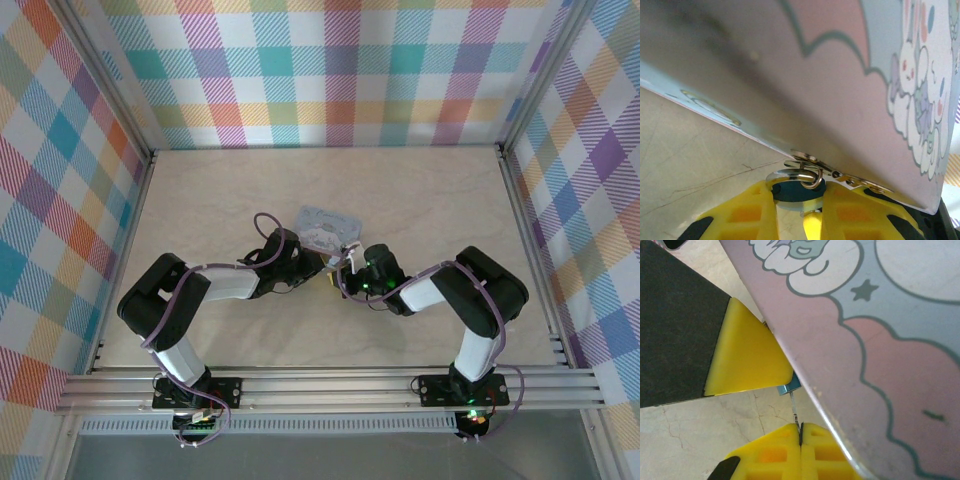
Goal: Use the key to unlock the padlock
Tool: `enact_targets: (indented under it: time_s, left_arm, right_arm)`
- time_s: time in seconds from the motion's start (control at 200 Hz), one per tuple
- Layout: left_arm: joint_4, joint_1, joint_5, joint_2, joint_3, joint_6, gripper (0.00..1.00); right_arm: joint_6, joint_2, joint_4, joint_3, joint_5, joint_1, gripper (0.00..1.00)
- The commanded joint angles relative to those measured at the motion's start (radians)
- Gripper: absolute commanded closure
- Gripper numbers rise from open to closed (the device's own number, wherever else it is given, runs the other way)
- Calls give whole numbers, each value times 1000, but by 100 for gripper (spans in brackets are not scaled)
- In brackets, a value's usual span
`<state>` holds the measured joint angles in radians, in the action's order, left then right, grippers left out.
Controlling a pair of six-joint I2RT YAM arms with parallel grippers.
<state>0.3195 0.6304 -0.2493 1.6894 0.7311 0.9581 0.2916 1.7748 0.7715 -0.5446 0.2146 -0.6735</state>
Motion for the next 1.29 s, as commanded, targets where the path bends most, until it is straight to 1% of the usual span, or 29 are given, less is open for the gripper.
enact_targets:
  time_s: [0.0,0.34,0.59,0.875,1.29]
  left_arm:
    - [-13,23,-90,-7,12,2,80]
    - [-10,23,-92,-4,14,5,80]
    - [-7,23,-91,-2,13,6,80]
    - [-6,23,-90,0,9,5,80]
    - [3,24,-91,11,5,5,80]
  right_arm:
    - [-27,12,125,-17,-1,18,100]
    - [-47,45,183,-8,18,26,100]
    - [-23,70,205,-17,60,27,100]
    - [-6,57,230,-16,64,26,100]
    - [9,-3,191,-17,77,26,100]
